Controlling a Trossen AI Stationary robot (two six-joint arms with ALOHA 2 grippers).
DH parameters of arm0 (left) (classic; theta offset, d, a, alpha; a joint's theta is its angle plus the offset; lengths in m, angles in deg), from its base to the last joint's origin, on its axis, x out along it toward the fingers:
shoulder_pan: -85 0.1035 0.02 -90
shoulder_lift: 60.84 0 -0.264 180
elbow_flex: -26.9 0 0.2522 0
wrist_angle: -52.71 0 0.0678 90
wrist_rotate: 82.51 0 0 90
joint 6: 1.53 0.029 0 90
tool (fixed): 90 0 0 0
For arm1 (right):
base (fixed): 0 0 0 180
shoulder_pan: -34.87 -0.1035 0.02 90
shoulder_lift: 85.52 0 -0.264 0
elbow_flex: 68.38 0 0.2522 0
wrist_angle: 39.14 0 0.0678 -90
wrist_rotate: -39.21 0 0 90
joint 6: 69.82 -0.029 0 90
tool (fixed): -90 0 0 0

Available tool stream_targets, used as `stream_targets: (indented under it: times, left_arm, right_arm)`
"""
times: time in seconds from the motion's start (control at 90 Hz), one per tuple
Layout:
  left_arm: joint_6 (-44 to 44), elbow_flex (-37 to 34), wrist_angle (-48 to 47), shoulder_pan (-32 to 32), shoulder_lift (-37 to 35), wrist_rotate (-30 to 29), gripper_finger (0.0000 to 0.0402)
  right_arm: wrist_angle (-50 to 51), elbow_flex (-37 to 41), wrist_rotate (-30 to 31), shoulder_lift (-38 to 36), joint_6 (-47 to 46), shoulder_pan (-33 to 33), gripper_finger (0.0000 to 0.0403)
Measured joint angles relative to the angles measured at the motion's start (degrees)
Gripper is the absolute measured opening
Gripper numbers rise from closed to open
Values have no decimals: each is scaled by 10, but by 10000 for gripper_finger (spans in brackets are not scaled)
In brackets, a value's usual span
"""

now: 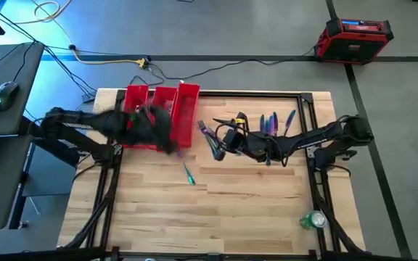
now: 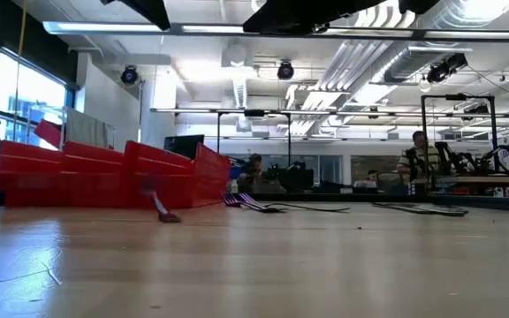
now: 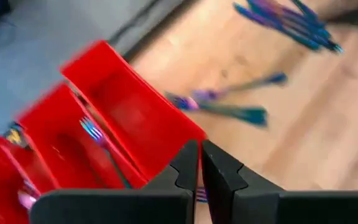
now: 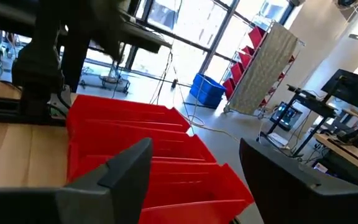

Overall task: Sort silverware
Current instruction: Put the blue fork into the middle red bin

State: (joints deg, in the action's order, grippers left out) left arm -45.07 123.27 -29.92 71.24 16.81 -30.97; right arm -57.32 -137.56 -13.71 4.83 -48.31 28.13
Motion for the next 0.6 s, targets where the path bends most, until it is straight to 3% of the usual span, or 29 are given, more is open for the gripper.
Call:
stream_targets:
  times: [0.256,0.422,0.6]
  left_arm:
    - [-306,-3,-10,-142,139,60,2]
    - [-396,-4,-6,-159,225,185,28]
    - [-455,-4,-4,-150,269,259,85]
  right_arm:
    - [0,0,1,0,0,0,231]
    - [0,0,2,0,0,0,231]
    - [34,0,1,0,-20,-1,231]
